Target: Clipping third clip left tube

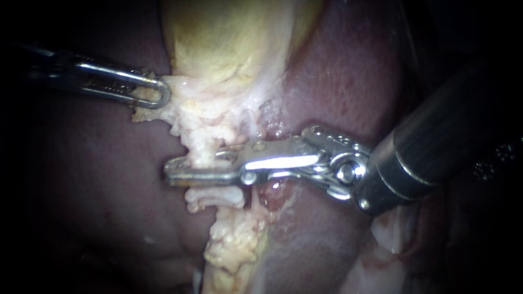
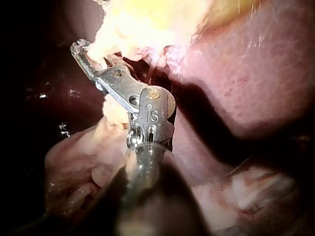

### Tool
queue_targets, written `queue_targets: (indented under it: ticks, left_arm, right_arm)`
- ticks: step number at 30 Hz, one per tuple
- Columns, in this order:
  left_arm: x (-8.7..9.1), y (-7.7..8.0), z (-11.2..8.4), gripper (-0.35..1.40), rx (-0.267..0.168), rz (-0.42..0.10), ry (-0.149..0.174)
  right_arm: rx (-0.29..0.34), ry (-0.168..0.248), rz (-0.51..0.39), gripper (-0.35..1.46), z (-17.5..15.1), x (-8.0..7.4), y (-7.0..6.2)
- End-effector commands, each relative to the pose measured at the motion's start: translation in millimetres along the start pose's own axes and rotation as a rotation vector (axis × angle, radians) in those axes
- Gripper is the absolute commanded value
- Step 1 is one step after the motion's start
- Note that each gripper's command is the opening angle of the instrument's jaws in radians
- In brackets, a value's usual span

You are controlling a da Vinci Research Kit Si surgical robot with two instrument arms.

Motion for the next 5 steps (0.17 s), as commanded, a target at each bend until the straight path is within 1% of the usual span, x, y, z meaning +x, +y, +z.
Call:
queue_targets:
  ticks: [1, 5]
  left_arm:
    - [0.0, 0.0, 0.0, -0.35, 0.000, 0.000, 0.000]
    - [0.0, 0.0, 0.0, -0.35, 0.000, 0.000, 0.000]
  right_arm:
    - [0.000, 0.000, 0.000, -0.35, 0.0, -0.1, 0.1]
    - [-0.003, 0.000, -0.001, -0.35, 0.1, -0.2, 0.1]
